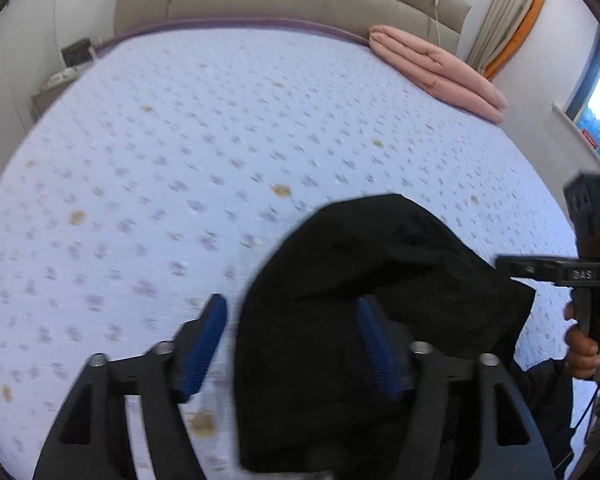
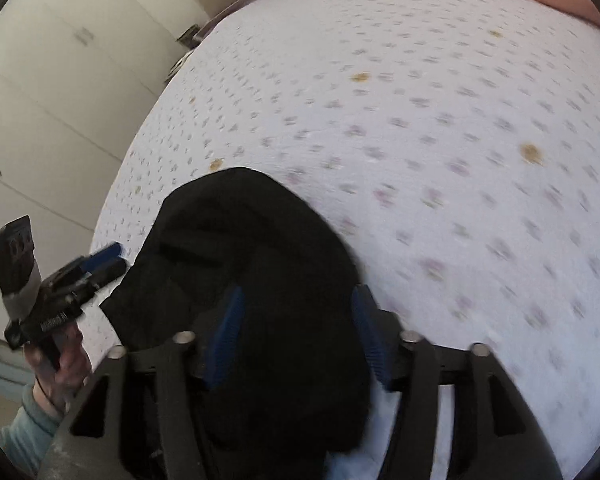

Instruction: Fold large clothes

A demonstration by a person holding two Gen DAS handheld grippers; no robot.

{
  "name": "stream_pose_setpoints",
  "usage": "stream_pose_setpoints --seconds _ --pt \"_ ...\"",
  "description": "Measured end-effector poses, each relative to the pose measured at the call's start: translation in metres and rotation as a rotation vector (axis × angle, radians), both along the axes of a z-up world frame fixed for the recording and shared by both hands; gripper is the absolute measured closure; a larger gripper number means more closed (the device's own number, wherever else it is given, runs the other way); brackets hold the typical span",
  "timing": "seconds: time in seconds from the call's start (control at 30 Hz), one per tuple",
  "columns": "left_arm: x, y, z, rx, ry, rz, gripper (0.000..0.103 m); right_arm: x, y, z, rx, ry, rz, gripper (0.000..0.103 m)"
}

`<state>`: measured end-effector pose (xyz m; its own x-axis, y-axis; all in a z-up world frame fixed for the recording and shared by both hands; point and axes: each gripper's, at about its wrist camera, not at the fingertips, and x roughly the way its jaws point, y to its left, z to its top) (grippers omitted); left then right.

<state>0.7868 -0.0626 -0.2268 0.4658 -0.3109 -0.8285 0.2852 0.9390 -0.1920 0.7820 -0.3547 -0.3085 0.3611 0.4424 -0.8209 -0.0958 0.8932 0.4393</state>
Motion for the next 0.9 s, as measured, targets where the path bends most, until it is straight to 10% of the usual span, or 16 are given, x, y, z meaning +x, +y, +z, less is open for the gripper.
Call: stream_pose_setpoints --seconds 0.33,0.53,0.67,0.9 --pt "0.017 0.031 -0.068 -0.264 0.321 -0.033 0.029 -0.007 -0.036 -0.063 0.325 0.189 -0.018 0.036" --pt "0.022 0.007 -0.069 -0.273 0.301 -0.067 0.032 0.012 0.006 -0.076 0.351 0.205 0.1 0.052" --pt "0.014 -0.005 -0.052 -0.21 0.217 -0.078 0.079 0.01 0.022 -0.066 0.298 0.153 0.123 0.07" --pt "-0.043 0.003 0.027 -0.206 0.074 -0.086 0.087 -0.049 0.035 0.012 0.232 -0.021 0.174 0.083"
